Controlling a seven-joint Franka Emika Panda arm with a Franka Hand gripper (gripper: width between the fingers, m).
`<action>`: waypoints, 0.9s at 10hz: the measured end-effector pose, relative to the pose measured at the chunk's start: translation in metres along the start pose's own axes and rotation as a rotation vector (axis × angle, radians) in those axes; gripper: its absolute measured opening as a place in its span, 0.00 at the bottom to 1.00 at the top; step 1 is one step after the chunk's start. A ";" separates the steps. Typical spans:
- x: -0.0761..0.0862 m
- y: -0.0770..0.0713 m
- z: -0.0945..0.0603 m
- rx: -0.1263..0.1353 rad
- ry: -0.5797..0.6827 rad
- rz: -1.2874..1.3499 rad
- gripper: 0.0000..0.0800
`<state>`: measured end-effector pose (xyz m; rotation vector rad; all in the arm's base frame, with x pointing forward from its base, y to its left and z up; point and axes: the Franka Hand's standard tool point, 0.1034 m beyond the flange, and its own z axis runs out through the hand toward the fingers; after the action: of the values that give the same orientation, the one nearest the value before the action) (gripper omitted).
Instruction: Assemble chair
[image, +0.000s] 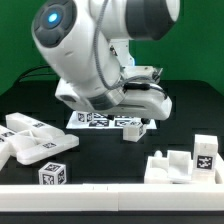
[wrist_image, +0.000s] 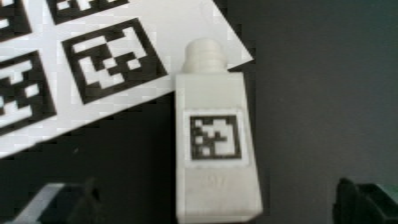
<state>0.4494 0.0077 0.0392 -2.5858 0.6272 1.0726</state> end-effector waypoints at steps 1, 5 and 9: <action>-0.003 0.003 0.003 0.005 -0.026 0.005 0.81; 0.005 0.007 -0.005 0.019 -0.097 0.043 0.81; 0.016 0.006 -0.011 0.025 -0.088 0.046 0.81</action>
Offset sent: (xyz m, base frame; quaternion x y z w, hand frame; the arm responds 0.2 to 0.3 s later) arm 0.0125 0.0011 -0.0049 0.0328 -0.0363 -0.0050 0.9988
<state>0.4630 -0.0058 0.0347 -2.4997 0.6768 1.1780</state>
